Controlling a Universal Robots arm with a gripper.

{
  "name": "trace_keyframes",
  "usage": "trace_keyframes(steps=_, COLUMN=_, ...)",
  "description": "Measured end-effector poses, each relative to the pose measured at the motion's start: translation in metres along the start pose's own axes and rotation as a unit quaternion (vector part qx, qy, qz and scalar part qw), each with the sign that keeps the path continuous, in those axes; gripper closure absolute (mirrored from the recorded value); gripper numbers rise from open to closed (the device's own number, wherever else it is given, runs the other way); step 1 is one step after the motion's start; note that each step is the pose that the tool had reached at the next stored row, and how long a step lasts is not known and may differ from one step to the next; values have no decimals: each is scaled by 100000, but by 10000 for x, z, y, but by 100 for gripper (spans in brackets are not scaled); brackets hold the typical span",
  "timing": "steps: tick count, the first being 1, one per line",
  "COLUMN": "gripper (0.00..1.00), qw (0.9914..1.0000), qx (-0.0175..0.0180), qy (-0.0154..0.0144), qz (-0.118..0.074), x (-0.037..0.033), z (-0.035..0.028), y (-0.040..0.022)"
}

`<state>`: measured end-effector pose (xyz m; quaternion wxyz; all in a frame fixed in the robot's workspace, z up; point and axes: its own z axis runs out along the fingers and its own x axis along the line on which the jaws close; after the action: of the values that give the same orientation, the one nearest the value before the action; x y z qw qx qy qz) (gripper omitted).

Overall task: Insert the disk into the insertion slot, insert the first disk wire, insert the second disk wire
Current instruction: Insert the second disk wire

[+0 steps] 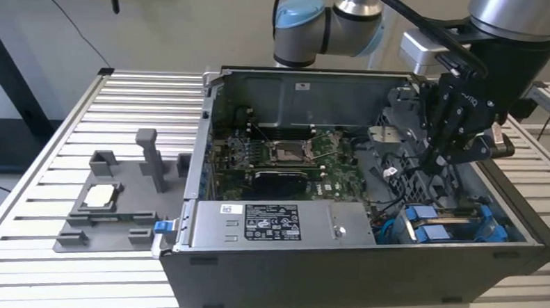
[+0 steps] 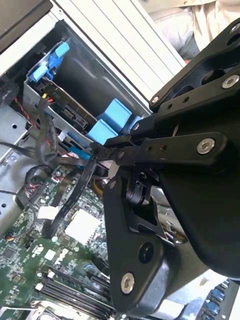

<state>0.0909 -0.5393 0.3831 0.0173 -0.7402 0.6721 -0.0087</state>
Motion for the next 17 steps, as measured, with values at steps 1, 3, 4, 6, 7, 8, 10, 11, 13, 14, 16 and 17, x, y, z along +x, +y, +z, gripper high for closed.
trace_keyframes(steps=1, gripper=84, qw=100000, qx=1, qy=-8, qz=-2, x=1, z=0, y=0)
trace_keyframes(steps=3, gripper=84, qw=100000, qx=4, qy=-26, qz=-7, x=3, z=1, y=-1)
trace_keyframes(steps=4, gripper=84, qw=100000, qx=3, qy=-30, qz=-4, x=3, z=0, y=-1)
trace_keyframes(steps=6, gripper=84, qw=100000, qx=4, qy=-46, qz=-5, x=5, z=0, y=-2)
trace_keyframes(steps=7, gripper=84, qw=100000, qx=5, qy=-54, qz=-7, x=6, z=1, y=-2)
trace_keyframes(steps=8, gripper=84, qw=100000, qx=7, qy=-60, qz=-4, x=6, z=0, y=-2)
trace_keyframes(steps=10, gripper=84, qw=100000, qx=6, qy=-71, qz=-5, x=8, z=1, y=-3)
trace_keyframes(steps=11, gripper=84, qw=100000, qx=-15, qy=-75, qz=-10, x=8, z=1, y=-6)
trace_keyframes(steps=13, gripper=84, qw=100000, qx=-248, qy=-91, qz=-5, x=15, z=5, y=-23)
trace_keyframes(steps=14, gripper=84, qw=99999, qx=-434, qy=-112, qz=1, x=23, z=8, y=-36)
trace_keyframes(steps=16, gripper=84, qw=99996, qx=-930, qy=-163, qz=9, x=46, z=16, y=-68)
trace_keyframes(steps=17, gripper=84, qw=99992, qx=-1231, qy=-191, qz=12, x=61, z=21, y=-84)
